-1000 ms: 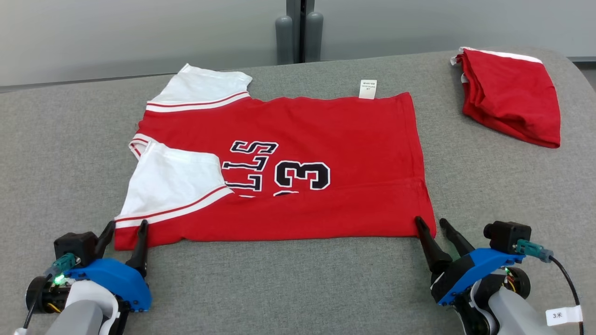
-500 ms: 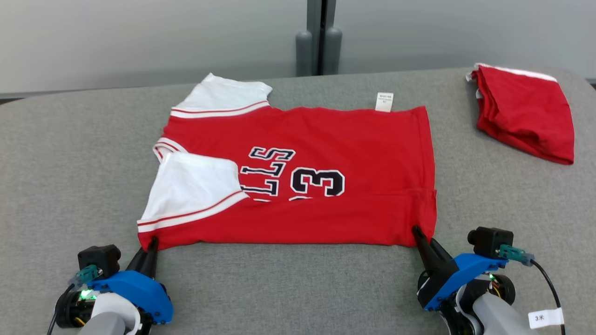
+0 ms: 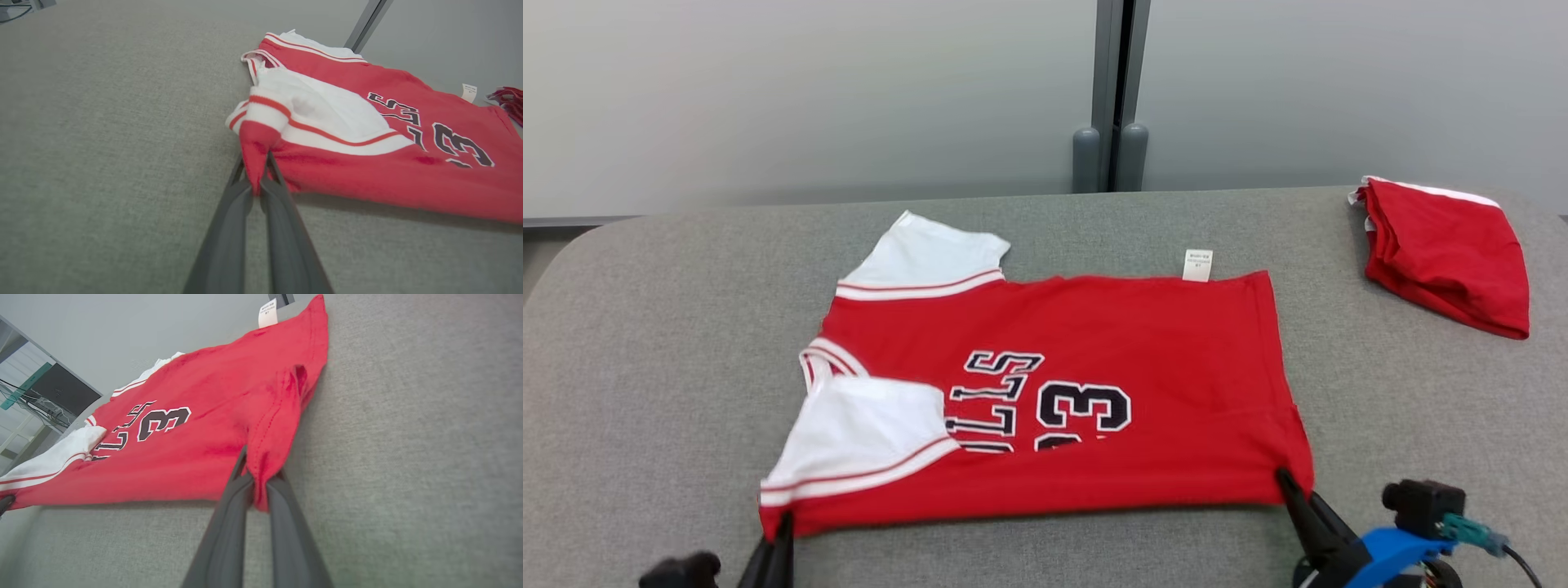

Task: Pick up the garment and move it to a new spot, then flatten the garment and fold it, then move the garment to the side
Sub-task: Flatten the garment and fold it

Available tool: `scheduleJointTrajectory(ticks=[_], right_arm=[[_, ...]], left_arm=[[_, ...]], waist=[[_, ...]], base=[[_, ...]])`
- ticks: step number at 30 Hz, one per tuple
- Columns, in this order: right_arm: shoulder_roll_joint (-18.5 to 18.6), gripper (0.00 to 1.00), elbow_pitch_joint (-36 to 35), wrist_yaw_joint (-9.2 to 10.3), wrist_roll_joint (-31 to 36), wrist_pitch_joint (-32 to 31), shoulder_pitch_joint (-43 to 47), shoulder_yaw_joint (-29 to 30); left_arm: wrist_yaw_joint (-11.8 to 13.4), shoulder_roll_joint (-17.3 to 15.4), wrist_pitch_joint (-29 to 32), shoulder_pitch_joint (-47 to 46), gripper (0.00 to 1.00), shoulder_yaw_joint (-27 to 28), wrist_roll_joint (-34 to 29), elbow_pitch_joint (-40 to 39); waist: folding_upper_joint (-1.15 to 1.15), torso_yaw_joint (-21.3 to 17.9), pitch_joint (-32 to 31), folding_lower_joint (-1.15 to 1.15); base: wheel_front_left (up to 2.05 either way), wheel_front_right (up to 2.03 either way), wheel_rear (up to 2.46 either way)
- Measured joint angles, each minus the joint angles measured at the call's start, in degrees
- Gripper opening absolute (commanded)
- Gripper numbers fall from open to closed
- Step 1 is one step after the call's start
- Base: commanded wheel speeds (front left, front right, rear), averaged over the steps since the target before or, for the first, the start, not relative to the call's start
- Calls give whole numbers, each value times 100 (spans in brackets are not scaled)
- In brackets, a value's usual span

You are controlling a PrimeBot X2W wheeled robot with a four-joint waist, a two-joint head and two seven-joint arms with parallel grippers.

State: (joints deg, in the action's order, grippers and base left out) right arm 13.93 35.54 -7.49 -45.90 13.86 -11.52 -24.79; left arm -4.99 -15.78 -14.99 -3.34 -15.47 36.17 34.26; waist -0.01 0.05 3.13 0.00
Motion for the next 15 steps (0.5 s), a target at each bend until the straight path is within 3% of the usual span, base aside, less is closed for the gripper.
scheduleJointTrajectory(ticks=[6, 11, 12, 13, 14, 15], right_arm=[[285, 0, -541, 0, 34, -187, 593, 237], [281, 0, -798, 0, 113, -531, 940, 548], [259, 29, -806, 0, 176, -578, 971, 611], [235, 82, -818, 0, 259, -604, 979, 659], [200, 100, -837, 1, 353, -616, 979, 713], [172, 100, -862, 0, 470, -602, 981, 759]], left_arm=[[220, 267, 1, 905, 0, 229, -231, -850], [292, 307, 22, 1141, 0, 203, -261, -1103], [226, 304, 26, 1134, 21, 186, -253, -1083], [183, 301, 25, 1114, 59, 189, -227, -1025], [155, 293, 24, 1079, 100, 191, -232, -961], [143, 287, 19, 1024, 100, 194, -275, -935]], waist=[[0, 77, -24, 0], [0, 114, 22, 0], [0, 112, 29, 0], [0, 111, 32, 0], [0, 106, 34, 0], [0, 101, 34, 0]], base=[[0, 0, 0], [0, 0, 0], [0, 0, 0], [0, 0, 0], [0, 0, 0], [0, 0, 0]])
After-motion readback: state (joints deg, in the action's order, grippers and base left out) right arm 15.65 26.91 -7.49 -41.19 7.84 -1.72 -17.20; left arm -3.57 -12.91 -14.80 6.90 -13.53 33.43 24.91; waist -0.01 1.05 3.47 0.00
